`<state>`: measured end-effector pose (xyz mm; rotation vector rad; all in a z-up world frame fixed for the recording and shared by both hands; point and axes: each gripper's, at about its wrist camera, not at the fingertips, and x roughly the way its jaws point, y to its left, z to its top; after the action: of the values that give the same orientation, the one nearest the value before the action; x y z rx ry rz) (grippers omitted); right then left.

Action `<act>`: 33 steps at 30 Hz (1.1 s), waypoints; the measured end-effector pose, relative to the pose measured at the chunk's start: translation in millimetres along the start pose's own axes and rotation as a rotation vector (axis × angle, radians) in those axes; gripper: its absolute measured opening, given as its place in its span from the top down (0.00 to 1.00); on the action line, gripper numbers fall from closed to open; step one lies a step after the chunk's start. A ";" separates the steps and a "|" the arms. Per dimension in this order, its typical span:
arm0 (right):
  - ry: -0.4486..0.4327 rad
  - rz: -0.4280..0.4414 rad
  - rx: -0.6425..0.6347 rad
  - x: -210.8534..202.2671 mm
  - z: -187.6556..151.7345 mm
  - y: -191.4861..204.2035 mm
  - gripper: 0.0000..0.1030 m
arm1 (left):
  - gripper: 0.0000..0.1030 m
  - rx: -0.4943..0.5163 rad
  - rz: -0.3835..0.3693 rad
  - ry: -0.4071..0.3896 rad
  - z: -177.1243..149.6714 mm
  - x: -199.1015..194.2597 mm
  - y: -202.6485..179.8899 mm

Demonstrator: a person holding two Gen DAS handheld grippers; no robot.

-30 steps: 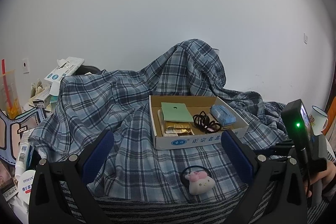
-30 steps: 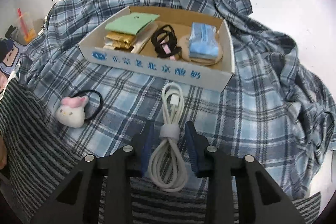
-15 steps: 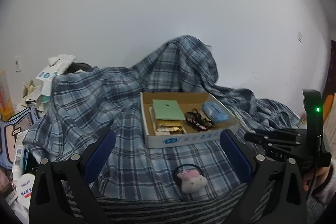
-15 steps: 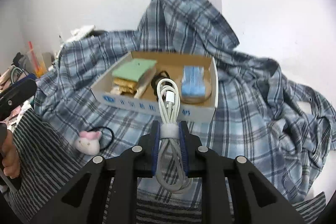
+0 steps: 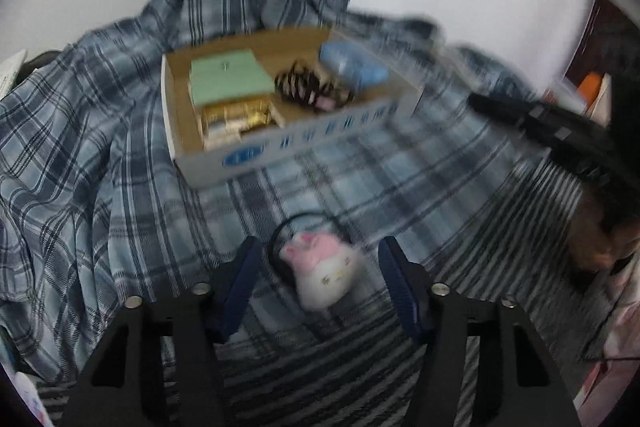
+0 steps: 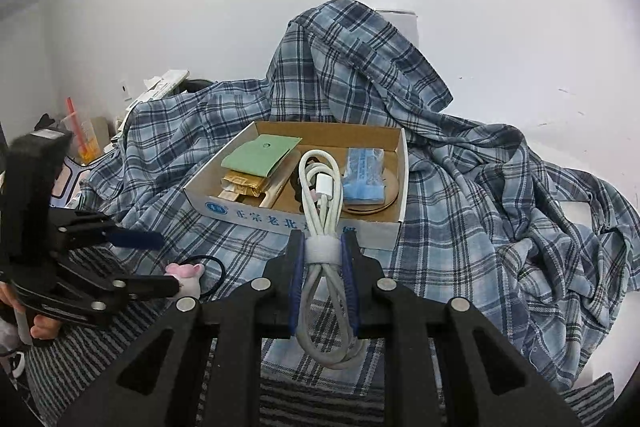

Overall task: Organize soft objects
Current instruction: 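Lift the white cable with the right gripper while the left gripper grasps the pink-white plush, then carry the plush and white cable over the box with both grippers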

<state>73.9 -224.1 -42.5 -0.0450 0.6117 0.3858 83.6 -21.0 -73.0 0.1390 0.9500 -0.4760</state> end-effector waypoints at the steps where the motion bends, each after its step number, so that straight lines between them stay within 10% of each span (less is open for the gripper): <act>1: 0.002 0.001 -0.003 -0.1 -0.4 0.5 0.83 | 0.48 0.014 -0.004 0.026 -1.6 4.3 -1.5; 14: 0.052 0.011 0.002 9.8 -2.0 -0.9 0.83 | 0.57 0.131 0.046 0.125 0.2 25.5 -17.0; 33: -0.042 -0.016 -0.011 -22.0 37.5 4.0 0.83 | 0.64 -0.035 0.071 -0.316 27.9 -89.3 -18.3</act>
<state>76.6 -222.1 1.1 -0.0522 0.5679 0.3738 52.8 -16.7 17.1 0.0631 0.6416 -0.4014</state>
